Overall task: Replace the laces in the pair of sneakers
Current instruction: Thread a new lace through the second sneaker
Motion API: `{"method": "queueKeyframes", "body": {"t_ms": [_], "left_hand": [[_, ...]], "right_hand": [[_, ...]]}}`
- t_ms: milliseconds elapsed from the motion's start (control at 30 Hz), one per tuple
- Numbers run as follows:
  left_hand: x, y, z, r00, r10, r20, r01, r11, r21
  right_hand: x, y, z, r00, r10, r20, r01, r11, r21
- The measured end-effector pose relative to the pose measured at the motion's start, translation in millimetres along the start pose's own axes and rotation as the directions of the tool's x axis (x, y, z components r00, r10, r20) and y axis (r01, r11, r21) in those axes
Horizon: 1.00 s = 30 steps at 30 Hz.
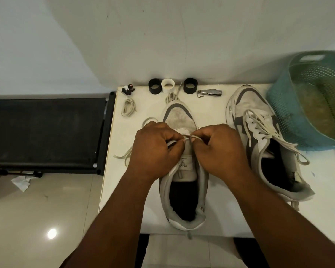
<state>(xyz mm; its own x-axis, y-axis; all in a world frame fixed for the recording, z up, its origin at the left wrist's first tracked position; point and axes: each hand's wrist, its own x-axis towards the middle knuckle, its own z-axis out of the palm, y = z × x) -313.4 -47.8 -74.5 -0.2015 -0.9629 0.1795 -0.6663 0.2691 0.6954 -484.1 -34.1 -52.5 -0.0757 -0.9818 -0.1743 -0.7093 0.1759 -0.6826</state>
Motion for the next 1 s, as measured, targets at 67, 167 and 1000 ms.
{"method": "queueKeyframes", "body": {"t_ms": [67, 167, 1000], "left_hand": [[0.4, 0.4, 2.1, 1.0, 0.025, -0.014, -0.025, 0.999, 0.021], [0.2, 0.8, 5.6, 0.997, 0.06, -0.04, -0.057, 0.995, 0.086], [-7.4, -5.0, 20.3, 0.979, 0.071, -0.193, -0.052, 0.994, 0.1]], "right_hand": [[2.4, 2.8, 1.1, 0.998, 0.056, 0.014, -0.058, 0.993, 0.104], [4.0, 4.9, 2.8, 0.996, 0.083, 0.025, -0.086, 0.977, 0.197], [9.1, 11.5, 8.1, 0.96, 0.193, 0.202, -0.277, 0.746, 0.606]]}}
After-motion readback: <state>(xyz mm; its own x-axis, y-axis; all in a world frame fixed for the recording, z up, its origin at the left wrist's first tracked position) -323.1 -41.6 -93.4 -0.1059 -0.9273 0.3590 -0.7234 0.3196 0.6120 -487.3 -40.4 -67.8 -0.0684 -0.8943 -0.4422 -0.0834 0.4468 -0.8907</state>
